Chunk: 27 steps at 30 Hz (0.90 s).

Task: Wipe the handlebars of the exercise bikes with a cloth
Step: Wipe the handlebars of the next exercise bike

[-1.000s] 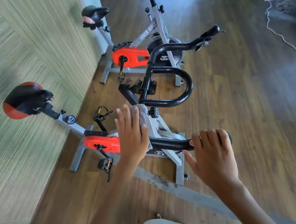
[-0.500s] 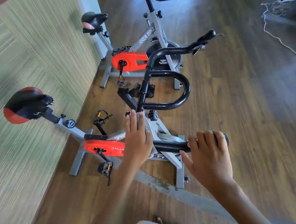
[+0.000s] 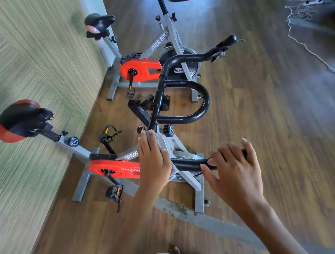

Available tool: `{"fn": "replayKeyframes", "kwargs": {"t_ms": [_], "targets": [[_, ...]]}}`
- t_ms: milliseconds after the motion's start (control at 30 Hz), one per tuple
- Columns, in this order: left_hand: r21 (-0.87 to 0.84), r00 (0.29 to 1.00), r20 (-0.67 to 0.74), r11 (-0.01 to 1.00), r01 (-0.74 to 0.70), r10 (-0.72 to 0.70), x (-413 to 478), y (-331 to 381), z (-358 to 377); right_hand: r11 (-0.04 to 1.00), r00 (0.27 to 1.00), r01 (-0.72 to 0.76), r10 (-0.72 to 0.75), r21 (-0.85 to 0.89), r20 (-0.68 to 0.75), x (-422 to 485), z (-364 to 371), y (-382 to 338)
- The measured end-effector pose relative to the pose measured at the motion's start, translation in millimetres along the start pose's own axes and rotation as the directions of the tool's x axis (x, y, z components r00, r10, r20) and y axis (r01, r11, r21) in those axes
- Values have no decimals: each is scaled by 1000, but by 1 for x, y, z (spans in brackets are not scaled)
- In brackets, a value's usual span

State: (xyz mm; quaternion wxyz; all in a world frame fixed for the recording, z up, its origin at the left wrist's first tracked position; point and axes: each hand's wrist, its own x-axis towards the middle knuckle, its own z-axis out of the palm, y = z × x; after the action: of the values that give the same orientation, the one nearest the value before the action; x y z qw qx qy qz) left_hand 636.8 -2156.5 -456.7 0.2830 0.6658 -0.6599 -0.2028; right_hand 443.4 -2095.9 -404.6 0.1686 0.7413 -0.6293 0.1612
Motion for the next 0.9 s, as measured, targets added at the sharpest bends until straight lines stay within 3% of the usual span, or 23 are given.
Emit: {"fn": "replayKeyframes", "kwargs": {"t_ms": [133,300,433,533,600,700,900], "targets": [[-29,997,72,999,14,-12,23,-1,-12,998,1000,17,-17,-60,5,-3,6,-4],[18,998,-33,998,52,-51,-9,16,0,992,999,17,-14,-121,31,-11,8,-8],[33,1000,5,999,11,-12,0,11,-5,992,999,3,3,-128,43,-11,9,-10],[-57,994,97,997,54,-48,33,3,-16,992,999,16,-12,-129,30,-10,9,-7],[-81,996,63,995,66,-61,27,4,-15,990,999,30,-26,-135,31,-12,9,-6],[45,1000,-28,999,1,0,-13,17,-4,990,1000,18,-15,-138,24,-10,10,-8],[97,999,43,995,-12,8,9,6,-11,991,1000,-1,3,-131,13,-8,8,-8]]}}
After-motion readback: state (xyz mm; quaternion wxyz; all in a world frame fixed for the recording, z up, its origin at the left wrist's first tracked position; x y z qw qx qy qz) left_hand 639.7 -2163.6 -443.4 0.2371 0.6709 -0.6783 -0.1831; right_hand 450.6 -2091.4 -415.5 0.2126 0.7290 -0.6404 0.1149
